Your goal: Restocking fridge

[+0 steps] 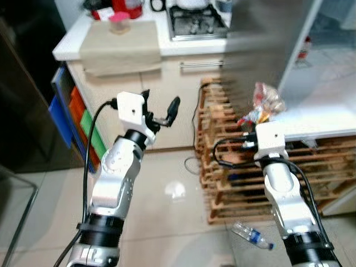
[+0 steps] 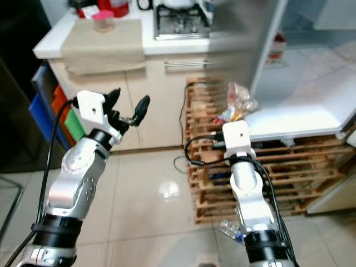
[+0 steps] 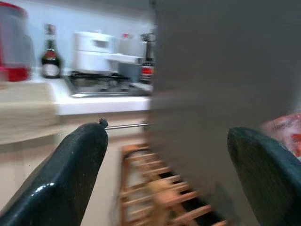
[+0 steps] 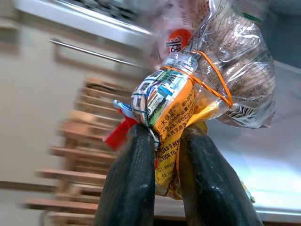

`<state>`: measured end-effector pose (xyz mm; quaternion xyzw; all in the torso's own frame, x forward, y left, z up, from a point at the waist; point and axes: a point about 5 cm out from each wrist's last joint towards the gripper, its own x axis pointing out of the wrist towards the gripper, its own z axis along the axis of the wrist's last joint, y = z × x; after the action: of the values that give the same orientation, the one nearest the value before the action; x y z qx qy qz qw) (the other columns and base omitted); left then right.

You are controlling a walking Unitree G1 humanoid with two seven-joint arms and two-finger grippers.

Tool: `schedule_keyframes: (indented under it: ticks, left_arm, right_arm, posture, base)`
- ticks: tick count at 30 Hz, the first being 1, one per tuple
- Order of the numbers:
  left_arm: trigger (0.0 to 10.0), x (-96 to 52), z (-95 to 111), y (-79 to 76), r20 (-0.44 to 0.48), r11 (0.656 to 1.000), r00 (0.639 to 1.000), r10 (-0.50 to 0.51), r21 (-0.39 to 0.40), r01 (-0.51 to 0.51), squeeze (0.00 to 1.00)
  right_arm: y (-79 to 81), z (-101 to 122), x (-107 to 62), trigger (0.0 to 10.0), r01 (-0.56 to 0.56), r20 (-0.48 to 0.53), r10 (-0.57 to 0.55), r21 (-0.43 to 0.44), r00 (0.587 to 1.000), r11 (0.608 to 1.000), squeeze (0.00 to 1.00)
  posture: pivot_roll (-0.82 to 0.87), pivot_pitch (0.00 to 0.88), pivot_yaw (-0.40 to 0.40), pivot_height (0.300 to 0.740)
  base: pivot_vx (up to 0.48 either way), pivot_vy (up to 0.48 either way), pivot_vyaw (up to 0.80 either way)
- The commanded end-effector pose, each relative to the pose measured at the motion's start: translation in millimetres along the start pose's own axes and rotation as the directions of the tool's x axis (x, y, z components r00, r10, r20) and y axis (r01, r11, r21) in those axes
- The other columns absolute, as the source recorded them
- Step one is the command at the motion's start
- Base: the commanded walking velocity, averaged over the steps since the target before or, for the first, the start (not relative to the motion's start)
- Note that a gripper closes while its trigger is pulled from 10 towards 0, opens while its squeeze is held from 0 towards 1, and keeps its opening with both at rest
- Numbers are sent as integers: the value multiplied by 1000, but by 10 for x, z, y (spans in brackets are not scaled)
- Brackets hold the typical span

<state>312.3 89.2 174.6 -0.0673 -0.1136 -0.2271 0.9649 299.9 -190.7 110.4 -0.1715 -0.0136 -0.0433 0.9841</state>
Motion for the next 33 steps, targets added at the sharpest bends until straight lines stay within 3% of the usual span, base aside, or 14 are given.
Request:
schedule_keyframes:
  ticks: [1, 16, 22, 28, 33]
  left_arm:
    - [10000, 34, 87, 7, 31, 999, 999, -33, 25, 32, 0]
    - [10000, 2, 145, -94, 54, 993, 991, -119, 18, 118, 0]
    - [10000, -2, 113, -102, 29, 990, 990, -136, -21, 137, 0]
    - [10000, 32, 84, -82, -1, 993, 993, -121, 10, 121, 0]
    - [10000, 8, 88, -108, -6, 989, 990, -144, 12, 144, 0]
  right_arm:
    - [1, 83, 7, 10000, 19, 33, -20, 19, 999, 1000, 0]
    - [-39, -14, -90, 10000, 30, 7, -30, 12, 1000, 999, 0]
    - [-38, -9, -20, 10000, 12, -6, -12, 21, 1000, 1000, 0]
    - [1, 110, 119, 10000, -36, 9, 36, 35, 999, 999, 0]
    - [39, 93, 86, 10000, -53, 12, 53, 30, 999, 998, 0]
  posture:
    - [-130, 0, 67, 740]
    - [-126, 0, 71, 740]
    - [-124, 0, 67, 740]
    - [-119, 0, 48, 740]
    - [-118, 0, 44, 740]
  base:
    - [0, -416, 0]
    - [0, -422, 0]
    - [97, -404, 0]
    - [0, 0, 0]
    - [0, 0, 0]
